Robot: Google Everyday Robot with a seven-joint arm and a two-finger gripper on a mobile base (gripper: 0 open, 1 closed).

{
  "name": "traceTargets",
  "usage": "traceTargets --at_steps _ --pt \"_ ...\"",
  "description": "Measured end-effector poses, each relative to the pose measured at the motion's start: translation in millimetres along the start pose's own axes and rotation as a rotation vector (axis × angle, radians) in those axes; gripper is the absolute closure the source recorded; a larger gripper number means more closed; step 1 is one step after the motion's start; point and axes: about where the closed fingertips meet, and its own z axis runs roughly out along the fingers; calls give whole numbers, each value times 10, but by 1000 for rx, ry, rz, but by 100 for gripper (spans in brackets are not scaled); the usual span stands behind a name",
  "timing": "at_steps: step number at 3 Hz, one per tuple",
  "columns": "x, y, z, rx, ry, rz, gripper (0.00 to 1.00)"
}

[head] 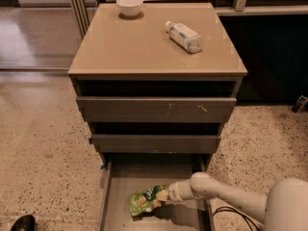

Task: Pick green rice chip bag from bottom drawer and place on counter

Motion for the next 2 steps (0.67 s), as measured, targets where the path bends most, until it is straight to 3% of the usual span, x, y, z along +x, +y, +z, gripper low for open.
traceTargets --at_steps 2 --pt "-522 481 -1071 -76 -99 14 100"
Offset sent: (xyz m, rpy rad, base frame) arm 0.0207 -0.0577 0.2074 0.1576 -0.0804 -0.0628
